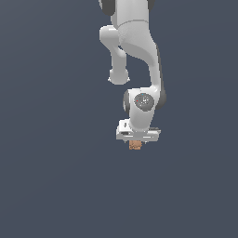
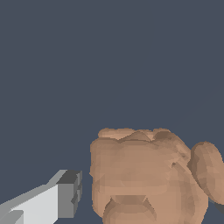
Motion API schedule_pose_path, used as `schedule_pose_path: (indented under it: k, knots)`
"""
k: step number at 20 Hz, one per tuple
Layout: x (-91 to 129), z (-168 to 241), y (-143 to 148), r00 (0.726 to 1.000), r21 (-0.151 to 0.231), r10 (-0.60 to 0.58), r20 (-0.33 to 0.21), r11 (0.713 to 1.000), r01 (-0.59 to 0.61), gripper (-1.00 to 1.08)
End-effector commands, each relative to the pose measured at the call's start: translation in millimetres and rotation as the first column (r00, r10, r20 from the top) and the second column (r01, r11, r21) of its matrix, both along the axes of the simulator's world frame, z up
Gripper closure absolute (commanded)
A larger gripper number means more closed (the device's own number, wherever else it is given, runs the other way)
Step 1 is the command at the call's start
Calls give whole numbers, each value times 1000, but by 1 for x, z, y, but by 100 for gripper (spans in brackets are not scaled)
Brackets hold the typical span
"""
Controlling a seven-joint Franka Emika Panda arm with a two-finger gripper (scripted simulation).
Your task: Pick up the object and move it to a goal position.
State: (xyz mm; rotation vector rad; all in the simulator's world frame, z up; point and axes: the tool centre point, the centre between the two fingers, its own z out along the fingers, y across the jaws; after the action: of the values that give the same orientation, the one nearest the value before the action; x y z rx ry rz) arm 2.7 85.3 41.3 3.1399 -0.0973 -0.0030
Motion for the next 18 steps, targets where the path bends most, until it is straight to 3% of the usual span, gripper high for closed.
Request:
schedule_pose_path:
  k: [1,18]
  knots:
    - [1,-1,0,1000,0,0,2,1000,0,108]
    - [-4,9,-3,1000,0,0,3,1000,0,108]
